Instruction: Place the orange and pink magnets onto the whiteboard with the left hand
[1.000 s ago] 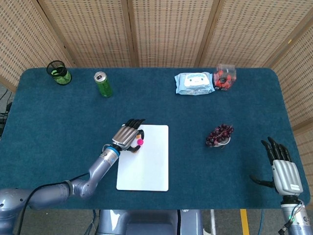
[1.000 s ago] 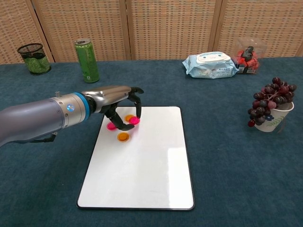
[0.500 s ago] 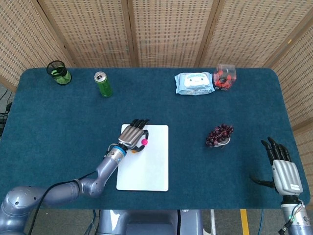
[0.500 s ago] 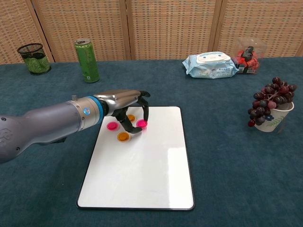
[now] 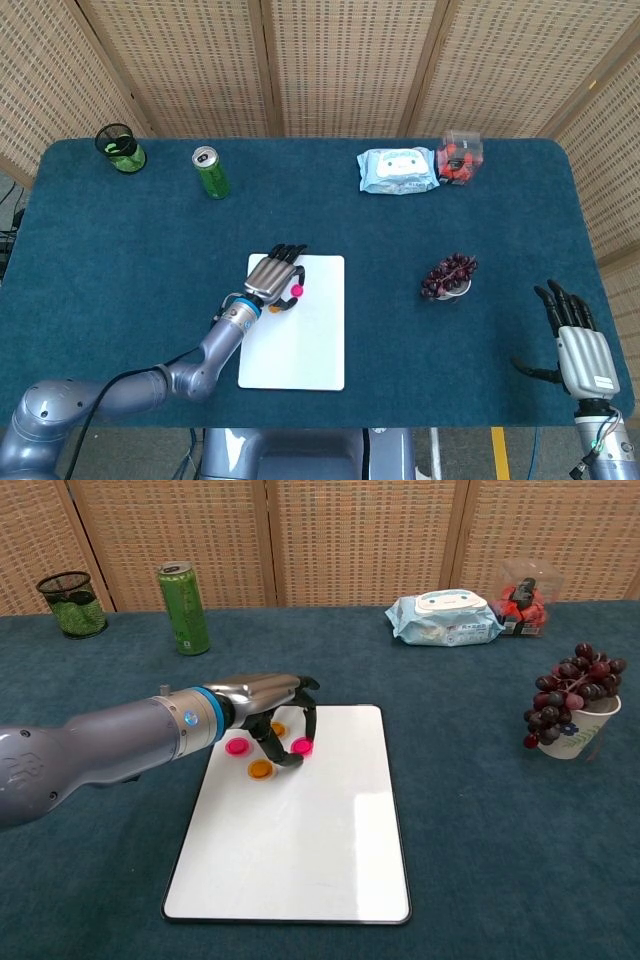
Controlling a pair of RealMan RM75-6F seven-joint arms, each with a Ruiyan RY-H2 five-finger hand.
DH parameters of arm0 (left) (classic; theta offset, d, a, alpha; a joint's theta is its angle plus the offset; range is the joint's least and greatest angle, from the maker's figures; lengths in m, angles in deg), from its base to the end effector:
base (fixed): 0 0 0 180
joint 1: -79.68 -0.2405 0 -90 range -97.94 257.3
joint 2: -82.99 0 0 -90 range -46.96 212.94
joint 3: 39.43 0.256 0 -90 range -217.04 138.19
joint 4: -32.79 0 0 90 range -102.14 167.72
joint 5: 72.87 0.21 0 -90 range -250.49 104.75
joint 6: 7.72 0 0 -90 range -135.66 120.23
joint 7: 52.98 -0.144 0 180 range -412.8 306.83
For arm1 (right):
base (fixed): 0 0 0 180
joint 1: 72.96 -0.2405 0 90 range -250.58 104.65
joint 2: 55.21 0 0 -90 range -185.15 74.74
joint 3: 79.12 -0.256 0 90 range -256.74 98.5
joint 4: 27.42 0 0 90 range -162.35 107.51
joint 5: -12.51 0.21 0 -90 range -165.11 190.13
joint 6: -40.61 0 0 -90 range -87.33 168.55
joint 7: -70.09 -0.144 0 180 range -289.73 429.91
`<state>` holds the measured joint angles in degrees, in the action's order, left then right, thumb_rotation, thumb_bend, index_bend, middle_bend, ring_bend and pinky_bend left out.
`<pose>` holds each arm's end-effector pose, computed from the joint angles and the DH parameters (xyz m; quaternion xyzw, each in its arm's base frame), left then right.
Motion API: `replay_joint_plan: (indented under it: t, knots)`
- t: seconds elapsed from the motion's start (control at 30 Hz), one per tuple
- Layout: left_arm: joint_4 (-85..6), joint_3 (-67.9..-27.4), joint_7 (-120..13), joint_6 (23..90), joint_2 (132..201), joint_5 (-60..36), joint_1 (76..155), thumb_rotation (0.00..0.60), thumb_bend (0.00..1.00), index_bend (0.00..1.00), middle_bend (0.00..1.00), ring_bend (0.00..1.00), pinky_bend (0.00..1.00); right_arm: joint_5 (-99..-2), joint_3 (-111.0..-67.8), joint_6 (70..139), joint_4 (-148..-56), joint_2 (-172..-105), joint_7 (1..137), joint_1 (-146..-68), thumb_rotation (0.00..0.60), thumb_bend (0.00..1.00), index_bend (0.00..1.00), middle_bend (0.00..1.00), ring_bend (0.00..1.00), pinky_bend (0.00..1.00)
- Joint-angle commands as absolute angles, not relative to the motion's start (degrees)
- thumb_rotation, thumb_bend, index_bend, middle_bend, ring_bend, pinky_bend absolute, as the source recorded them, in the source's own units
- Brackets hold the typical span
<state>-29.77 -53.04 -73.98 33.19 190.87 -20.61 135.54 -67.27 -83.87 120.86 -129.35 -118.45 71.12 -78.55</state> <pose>-0.0927 0.3734 -0.1194 -0.7753 -0.4168 -0.3163 0.3537 -0.2904 -0.1878 0.1467 0.5555 -0.4633 0.3987 0.5637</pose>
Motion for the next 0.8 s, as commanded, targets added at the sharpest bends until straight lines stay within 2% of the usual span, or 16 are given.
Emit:
replay_joint_plan:
  t: [0.03, 0.23, 0.3, 0.67, 0.8]
  knots:
    - [-29.4, -52.9, -73.9, 33.0, 191.0, -20.8, 135.7, 0.6, 0.34, 0.65, 0.0, 0.0, 0.0, -67.3, -83.9, 120.9, -129.4, -118.4, 71.1, -78.5, 0.6, 0.0, 0.0, 0.0, 0.0, 0.0]
    - [-29.7, -53.0, -73.4, 33.3, 190.9, -20.7, 135.8, 0.6, 0.34, 0.43, 0.0, 0.0, 0.0, -67.2, -83.9, 120.8, -129.3, -118.4, 71.1, -78.6, 0.6, 0.0, 0.0, 0.0, 0.0, 0.0]
    - [-30.0, -52.9, -73.1, 33.4, 190.7, -20.5, 135.7, 0.6, 0.33, 0.39, 0.0, 0.0, 0.0, -67.2, -83.9, 120.9, -129.4, -118.4, 71.0, -78.5, 0.6, 0.0, 0.0, 0.0, 0.0, 0.0]
    - [-32.0, -52.9, -73.3, 33.8, 189.6, -21.0, 135.9, 0.6, 0.32, 0.28, 0.0, 0.0, 0.0, -67.2, -83.9, 120.9, -129.4, -118.4, 71.0, -78.5, 0.6, 0.0, 0.0, 0.0, 0.0, 0.0]
    - [-33.8, -53.1, -71.9, 34.8, 188.8, -19.6, 135.5, 0.6, 0.32, 0.19, 0.0, 0.0, 0.0, -67.2, -83.9, 120.8, -129.4, -118.4, 71.0, -78.6, 0.6, 0.0, 0.0, 0.0, 0.0, 0.0]
